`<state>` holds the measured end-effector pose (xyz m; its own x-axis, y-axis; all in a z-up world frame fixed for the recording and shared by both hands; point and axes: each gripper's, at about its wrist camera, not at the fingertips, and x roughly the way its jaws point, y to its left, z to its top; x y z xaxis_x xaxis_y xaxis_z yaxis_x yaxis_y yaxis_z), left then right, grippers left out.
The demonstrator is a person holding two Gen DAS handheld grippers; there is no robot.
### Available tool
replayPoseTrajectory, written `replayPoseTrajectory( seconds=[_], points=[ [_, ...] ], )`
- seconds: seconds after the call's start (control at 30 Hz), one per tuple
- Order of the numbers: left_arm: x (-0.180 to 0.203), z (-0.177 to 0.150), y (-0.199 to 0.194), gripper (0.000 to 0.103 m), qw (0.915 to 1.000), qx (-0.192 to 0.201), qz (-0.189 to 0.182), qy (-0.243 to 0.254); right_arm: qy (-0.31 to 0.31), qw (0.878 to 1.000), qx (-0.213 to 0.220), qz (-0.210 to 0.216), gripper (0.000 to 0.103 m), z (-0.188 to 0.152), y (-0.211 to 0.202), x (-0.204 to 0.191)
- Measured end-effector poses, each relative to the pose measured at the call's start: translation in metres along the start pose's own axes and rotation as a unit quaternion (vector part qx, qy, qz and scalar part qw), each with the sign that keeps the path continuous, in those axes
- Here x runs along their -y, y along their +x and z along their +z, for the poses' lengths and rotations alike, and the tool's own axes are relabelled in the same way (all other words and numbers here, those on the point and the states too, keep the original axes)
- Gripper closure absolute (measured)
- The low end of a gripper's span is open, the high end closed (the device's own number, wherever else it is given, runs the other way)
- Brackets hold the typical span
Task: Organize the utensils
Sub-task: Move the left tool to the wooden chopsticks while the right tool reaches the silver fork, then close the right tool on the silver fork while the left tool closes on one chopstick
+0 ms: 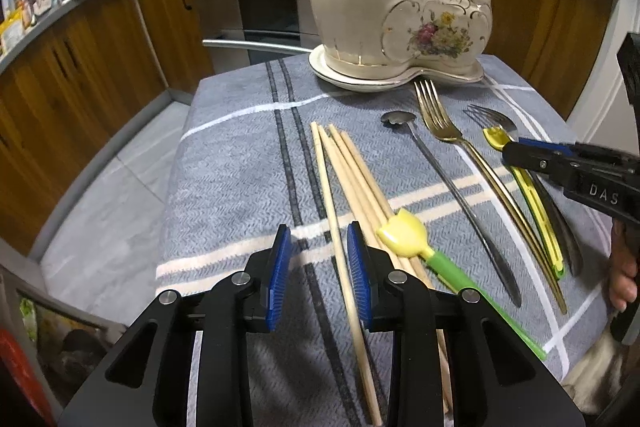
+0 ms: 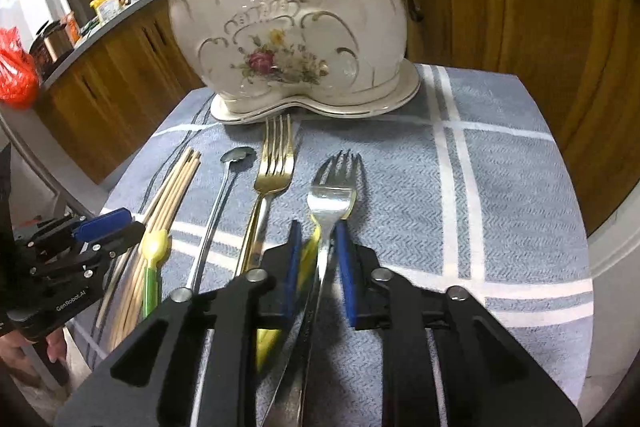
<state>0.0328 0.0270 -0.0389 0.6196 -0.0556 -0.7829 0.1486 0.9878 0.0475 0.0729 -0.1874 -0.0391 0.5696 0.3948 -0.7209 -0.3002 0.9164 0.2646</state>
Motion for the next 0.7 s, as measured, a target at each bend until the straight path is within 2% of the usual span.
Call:
replayPoseTrajectory(
  seconds=[0.13,0.27,0.3,0.53,0.7],
  points=[
    [0.002,0.006,0.005,0.073,1.0000,0.000,0.004,0.007,0.007,1.000,0.012,0.004,0.097,-0.002,-0.008,0.002],
    [0.005,0.006,0.006,0.094,0.9998,0.007,0.006,0.019,0.005,1.000,0.022,0.007,0.100,-0.003,-0.014,0.003],
    [0.006,0.007,0.007,0.097,0.9997,0.009,0.008,0.023,0.005,1.000,0.025,0.009,0.100,-0.003,-0.015,0.003],
    [0.004,0.004,0.003,0.098,0.9996,0.018,0.004,0.021,-0.013,0.998,0.064,0.005,0.100,-0.002,-0.033,-0.003],
    [-0.002,0.008,-0.020,0.098,0.9980,0.063,-0.002,0.005,-0.031,0.993,0.112,-0.009,0.100,-0.002,-0.052,-0.009]
  ],
)
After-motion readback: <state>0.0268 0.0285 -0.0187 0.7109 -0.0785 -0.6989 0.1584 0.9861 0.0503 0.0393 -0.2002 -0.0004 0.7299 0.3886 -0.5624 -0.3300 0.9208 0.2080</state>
